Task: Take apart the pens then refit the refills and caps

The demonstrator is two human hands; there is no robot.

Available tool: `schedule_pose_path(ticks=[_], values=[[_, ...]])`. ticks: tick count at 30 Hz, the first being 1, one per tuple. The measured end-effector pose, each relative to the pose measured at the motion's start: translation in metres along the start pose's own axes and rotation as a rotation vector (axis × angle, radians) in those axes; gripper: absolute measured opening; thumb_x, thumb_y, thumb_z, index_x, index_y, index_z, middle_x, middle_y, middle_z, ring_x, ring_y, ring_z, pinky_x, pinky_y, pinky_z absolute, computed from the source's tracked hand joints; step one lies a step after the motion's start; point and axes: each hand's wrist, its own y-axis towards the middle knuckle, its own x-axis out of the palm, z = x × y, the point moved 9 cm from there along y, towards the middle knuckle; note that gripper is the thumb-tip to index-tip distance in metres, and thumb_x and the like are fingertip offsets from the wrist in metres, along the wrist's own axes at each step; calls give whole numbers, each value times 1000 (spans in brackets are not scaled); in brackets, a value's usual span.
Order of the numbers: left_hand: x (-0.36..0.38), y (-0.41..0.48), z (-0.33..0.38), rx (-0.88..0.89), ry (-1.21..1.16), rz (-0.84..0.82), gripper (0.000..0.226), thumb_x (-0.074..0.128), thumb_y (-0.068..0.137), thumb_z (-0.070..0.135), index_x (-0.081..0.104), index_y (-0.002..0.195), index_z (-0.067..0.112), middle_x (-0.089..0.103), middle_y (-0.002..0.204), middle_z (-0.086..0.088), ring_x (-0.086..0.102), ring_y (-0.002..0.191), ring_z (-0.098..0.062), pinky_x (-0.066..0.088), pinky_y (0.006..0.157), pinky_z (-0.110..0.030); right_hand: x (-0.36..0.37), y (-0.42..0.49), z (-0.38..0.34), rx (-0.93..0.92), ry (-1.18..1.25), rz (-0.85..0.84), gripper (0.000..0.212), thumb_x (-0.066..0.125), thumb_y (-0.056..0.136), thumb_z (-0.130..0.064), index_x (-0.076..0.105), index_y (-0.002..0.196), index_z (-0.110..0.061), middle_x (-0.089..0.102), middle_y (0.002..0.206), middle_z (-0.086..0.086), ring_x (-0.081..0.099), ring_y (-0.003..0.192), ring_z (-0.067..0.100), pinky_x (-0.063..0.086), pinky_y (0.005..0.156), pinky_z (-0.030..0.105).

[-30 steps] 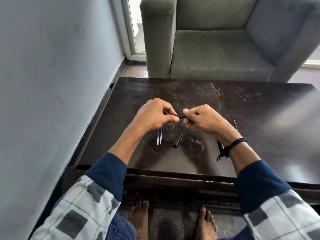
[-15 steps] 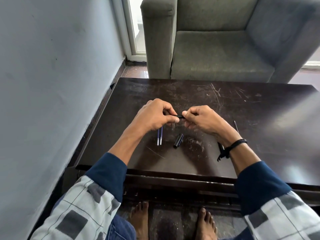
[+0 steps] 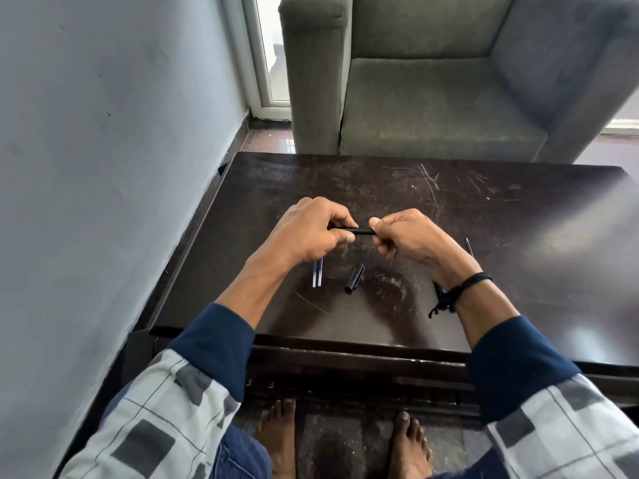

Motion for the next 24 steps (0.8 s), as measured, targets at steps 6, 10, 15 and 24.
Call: schedule_pose_path(ticks=[6, 10, 15, 24], values=[[-11, 4, -16, -81, 19, 36, 12, 79, 86, 32, 78, 97, 36, 75, 77, 18, 70, 83, -3, 55, 87, -35, -2, 2, 5, -3, -63, 64, 42, 64, 95, -49, 73, 77, -13, 69, 69, 3, 61, 62, 16, 53, 71, 33], [-25, 5, -38, -144, -35, 93, 8, 79, 84, 30, 77, 89, 36, 75, 70, 18, 71, 81, -1, 56, 90, -36, -1, 4, 7, -52, -404, 5, 20, 84, 78, -39, 70, 76, -25, 69, 76, -7, 64, 75, 14, 51, 74, 31], [-33, 4, -48, -192, -120, 155, 9, 79, 86, 28, 79, 94, 31, 76, 71, 13, 72, 79, -3, 53, 78, -29, 38, -4, 5, -153, -669, -292, 33, 87, 74, -17, 73, 95, -38, 58, 94, -9, 59, 80, 6, 51, 83, 32], [-25, 2, -49, -208, -134, 64, 9, 81, 85, 32, 80, 94, 35, 75, 68, 12, 72, 79, -7, 58, 87, -38, 18, 1, 8, -146, -774, -171, 23, 84, 78, -24, 66, 86, -36, 64, 98, -12, 64, 93, 15, 50, 81, 30]])
